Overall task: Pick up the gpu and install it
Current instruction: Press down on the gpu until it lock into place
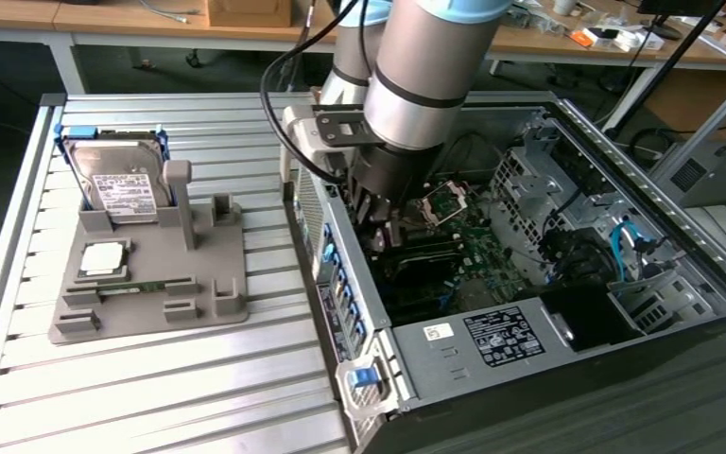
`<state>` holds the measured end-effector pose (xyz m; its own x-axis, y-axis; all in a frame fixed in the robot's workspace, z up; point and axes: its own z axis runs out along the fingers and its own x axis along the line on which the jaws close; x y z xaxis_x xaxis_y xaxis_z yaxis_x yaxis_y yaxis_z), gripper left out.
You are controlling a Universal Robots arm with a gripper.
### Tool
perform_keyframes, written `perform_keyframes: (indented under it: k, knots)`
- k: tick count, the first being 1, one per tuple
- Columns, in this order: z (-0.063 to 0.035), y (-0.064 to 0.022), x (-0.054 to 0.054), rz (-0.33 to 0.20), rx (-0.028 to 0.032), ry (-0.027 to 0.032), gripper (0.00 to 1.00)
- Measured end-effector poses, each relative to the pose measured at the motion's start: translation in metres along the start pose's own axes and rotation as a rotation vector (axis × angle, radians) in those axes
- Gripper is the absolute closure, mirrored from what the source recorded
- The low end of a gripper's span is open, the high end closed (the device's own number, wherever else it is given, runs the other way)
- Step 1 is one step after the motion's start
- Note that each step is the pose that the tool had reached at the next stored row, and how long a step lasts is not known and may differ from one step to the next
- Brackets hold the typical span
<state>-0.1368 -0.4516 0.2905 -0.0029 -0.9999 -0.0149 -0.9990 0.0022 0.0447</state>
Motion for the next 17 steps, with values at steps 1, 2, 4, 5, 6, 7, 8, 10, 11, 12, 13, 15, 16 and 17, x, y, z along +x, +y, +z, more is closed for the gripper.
perform_keyframes:
  k: [1, 2, 4, 5, 6, 7, 8, 10, 11, 12, 13, 15, 16, 17]
  knots:
    - [0.0006, -0.0015, 0.0, 0.001, -0.0001, -0.002, 0.89]
    - [0.0011, -0.0031, 0.0, 0.002, 0.0, -0.003, 0.89]
    - [0.0014, -0.0061, 0.0, 0.003, -0.0012, -0.0029, 0.89]
    - [0.0017, -0.0095, 0.0, 0.004, -0.0026, -0.0029, 0.89]
    - [0.0018, -0.0117, 0.0, 0.004, -0.0035, -0.0029, 0.89]
    - [0.002, -0.0141, 0.0, 0.004, -0.0048, -0.0029, 0.89]
    - [0.0022, -0.0175, 0.0, 0.004, -0.0065, -0.0029, 0.89]
    - [0.0027, -0.0239, 0.0, 0.004, -0.01, -0.0029, 0.89]
    - [0.0029, -0.027, 0.0, 0.004, -0.0118, -0.0029, 0.89]
    - [0.0031, -0.0296, 0.0, 0.004, -0.0133, -0.003, 0.89]
    - [0.0034, -0.0315, 0.0, 0.004, -0.0144, -0.003, 0.89]
    - [0.0036, -0.0326, 0.001, 0.004, -0.0152, -0.0028, 0.89]
    - [0.0038, -0.0327, 0.002, 0.004, -0.0155, -0.0028, 0.89]
    - [0.0042, -0.0328, 0.003, 0.004, -0.0156, -0.0029, 0.89]
